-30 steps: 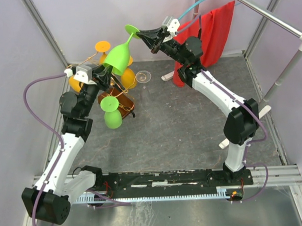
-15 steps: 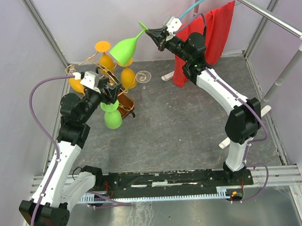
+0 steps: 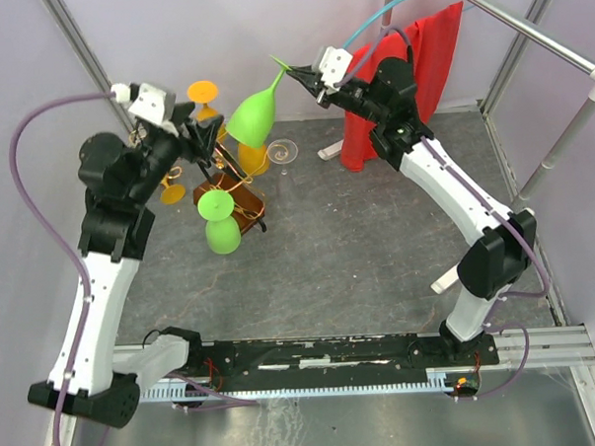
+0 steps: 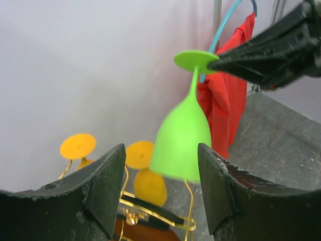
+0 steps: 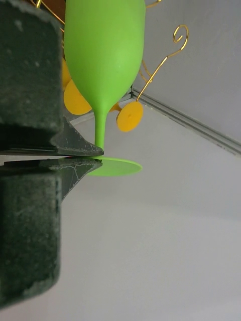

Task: Place the wine glass upside down on the wine glass rack
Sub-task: Turn the wine glass upside down at the wine rack.

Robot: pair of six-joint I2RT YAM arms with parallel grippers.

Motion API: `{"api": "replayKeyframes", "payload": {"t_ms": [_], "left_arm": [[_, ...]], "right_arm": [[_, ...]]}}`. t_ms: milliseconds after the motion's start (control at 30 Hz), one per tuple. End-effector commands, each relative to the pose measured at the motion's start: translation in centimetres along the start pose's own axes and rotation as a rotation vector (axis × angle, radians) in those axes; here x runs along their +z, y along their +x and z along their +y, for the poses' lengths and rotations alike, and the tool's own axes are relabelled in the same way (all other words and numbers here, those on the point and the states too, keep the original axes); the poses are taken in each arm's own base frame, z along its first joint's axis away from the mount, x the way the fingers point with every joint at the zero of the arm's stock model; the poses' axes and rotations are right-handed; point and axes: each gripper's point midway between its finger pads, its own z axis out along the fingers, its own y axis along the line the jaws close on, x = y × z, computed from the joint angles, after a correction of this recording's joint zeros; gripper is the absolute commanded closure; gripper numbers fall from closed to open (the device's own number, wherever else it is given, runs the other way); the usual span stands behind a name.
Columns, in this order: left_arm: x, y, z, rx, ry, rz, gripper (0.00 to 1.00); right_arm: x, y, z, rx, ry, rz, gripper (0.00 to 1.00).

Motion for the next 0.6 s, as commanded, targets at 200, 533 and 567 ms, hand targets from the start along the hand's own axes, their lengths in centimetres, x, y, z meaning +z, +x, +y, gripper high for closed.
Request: {"api": "replayKeyframes", "payload": {"t_ms": [200, 533, 567], "left_arm": [[5.4, 2.1, -3.4, -0.044, 0.302, 0.141, 0.34], [6.1, 2.3, -4.3, -0.086, 0.348, 0.091, 0.37], [6.1, 2.3, -4.4, -0.088, 0.349, 0.086, 0.37]], "right_arm": [[-0.6, -6.9, 4.2, -0.294, -0.138, -0.025, 0.99], [-0.1, -8.1, 6.1, -0.329, -0.148, -0.047, 0.99], [0.0, -8.2, 6.2, -0.329, -0.149, -0.049, 0.99]]}}
